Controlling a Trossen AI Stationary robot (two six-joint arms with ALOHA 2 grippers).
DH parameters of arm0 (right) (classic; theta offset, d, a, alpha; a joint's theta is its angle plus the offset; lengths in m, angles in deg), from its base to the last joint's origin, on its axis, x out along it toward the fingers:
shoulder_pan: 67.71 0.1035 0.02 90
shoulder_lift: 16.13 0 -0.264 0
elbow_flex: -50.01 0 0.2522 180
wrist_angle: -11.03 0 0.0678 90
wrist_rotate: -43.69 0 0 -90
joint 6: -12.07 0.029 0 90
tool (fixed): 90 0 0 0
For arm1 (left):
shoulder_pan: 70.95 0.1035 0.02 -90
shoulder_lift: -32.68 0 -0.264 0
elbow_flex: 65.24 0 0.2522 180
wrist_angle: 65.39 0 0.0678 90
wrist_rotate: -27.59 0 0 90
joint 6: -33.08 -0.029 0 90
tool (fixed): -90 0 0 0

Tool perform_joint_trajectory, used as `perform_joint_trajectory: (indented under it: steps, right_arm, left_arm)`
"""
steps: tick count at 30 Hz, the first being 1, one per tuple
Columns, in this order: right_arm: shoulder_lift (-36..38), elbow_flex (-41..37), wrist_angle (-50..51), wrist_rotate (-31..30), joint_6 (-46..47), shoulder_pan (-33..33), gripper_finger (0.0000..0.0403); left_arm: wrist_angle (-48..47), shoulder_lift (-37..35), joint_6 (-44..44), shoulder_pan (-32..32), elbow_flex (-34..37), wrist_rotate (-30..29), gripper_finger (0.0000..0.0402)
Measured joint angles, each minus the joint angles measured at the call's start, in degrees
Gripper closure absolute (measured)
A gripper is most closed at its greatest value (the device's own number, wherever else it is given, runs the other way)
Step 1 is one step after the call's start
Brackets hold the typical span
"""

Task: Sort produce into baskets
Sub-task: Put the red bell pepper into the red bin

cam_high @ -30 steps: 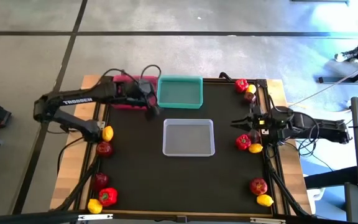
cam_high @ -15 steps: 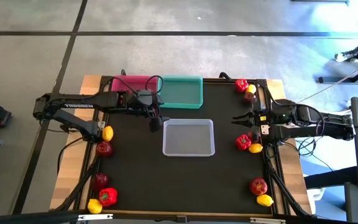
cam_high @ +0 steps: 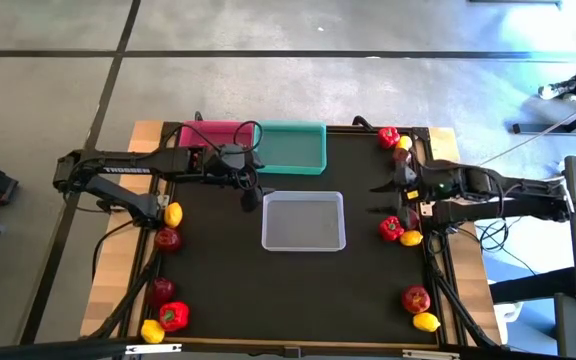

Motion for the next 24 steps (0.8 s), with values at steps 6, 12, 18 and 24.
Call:
perform_joint_trajectory:
  steps: [6, 12, 18, 24]
  right_arm:
    - [-7.8, 9.5, 18.9, -0.7, 0.7, 0.0, 0.0049]
    - [-13.1, 13.0, 31.8, -1.0, 6.0, 0.0, 0.0010]
    - [-16.8, 11.0, 38.9, -0.9, 9.4, 0.0, 0.0016]
    - [-19.9, 7.9, 38.0, 1.5, 10.4, 0.0, 0.0019]
  left_arm:
    - [0.1, 0.0, 0.0, 0.0, 0.0, 0.0, 0.0015]
    - [0.1, 0.0, 0.2, 0.0, 0.0, 0.0, 0.0015]
    - [0.1, 0.0, 0.1, 0.0, 0.0, 0.0, 0.0015]
    - [0.1, 0.0, -0.1, 0.0, 0.0, 0.0, 0.0015]
